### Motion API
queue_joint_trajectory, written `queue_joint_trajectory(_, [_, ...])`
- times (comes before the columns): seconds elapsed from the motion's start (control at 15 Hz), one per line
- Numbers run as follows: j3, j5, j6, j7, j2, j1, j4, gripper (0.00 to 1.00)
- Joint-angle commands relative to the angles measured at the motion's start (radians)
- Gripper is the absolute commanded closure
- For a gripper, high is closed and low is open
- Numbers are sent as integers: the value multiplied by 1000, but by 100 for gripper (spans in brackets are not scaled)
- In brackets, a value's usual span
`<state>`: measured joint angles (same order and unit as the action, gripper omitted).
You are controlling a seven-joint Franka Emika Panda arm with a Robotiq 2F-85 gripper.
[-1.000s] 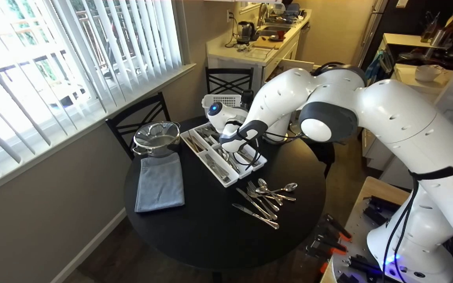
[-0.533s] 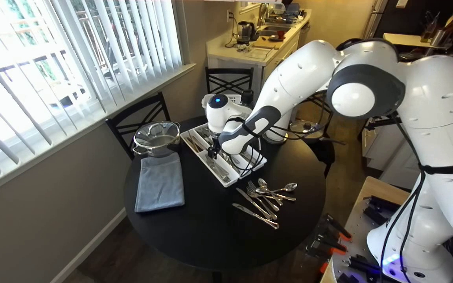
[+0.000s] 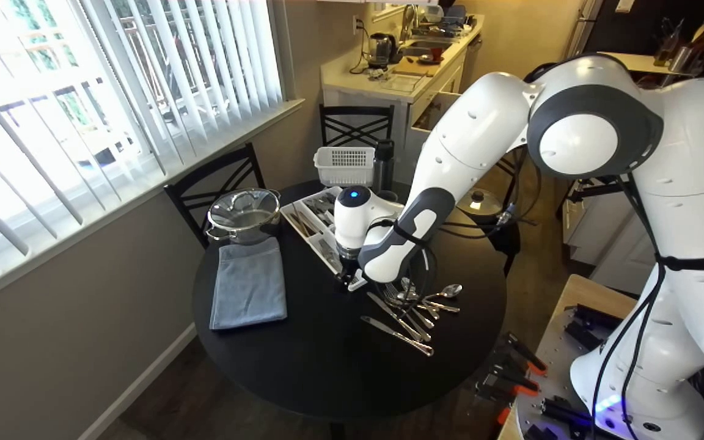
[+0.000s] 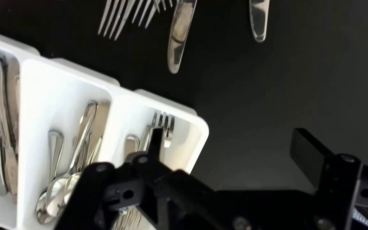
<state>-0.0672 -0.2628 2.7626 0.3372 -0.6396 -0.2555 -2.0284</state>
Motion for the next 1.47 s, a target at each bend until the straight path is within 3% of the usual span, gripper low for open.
queue_joint_trajectory(0.0, [6, 32, 63, -46, -13, 4, -65, 0])
queue_joint_trajectory(0.27, [107, 103, 146, -189, -47, 108, -112, 0])
queue_joint_trajectory(0.33, [48, 97, 106, -136, -50, 40, -78, 0])
queue_joint_trajectory(0.73, [44, 105, 109, -143, -61, 37, -67, 0])
queue_joint_trajectory(1.07, [149, 127, 135, -238, -98, 92, -82, 0])
queue_joint_trajectory(1.4, [184, 198, 151, -212, -106, 92, -139, 0])
